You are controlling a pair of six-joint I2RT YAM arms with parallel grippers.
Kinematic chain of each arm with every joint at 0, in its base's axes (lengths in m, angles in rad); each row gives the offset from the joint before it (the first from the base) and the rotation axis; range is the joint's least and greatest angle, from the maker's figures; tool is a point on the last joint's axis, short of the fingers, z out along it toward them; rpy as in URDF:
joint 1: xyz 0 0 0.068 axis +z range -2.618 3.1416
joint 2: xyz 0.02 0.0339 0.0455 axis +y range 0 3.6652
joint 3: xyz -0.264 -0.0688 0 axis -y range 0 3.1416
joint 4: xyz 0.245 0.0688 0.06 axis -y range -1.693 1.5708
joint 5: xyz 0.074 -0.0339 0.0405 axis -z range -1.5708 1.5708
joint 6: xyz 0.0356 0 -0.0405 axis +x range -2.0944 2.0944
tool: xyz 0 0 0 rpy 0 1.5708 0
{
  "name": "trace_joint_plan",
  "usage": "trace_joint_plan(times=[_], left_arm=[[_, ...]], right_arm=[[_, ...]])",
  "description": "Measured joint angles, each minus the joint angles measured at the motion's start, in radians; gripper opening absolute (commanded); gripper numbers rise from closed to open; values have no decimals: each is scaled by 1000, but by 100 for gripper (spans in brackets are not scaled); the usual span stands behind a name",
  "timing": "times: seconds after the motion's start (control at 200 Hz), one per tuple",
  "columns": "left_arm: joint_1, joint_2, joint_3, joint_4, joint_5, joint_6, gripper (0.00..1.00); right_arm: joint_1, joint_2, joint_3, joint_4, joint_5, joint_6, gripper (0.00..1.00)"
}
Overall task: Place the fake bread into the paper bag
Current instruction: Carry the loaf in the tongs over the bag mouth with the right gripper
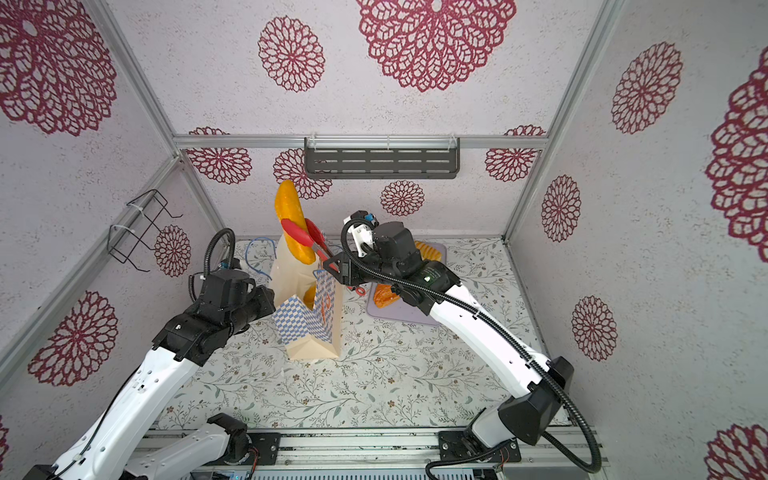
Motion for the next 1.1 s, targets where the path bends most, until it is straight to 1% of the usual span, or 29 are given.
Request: trace_joint_plan(times=[0.55,1.006,1.101], left_arm=[[0,-7,-16,15,11,-2,28],[0,-16,-18,16,12,-3,28],[0,-16,-18,16,14,-4,28]], right_arm=[[81,25,-22,2,79,14,39],[95,25,-79,-64,100,14,40],[100,25,-86,-69,100,14,41]])
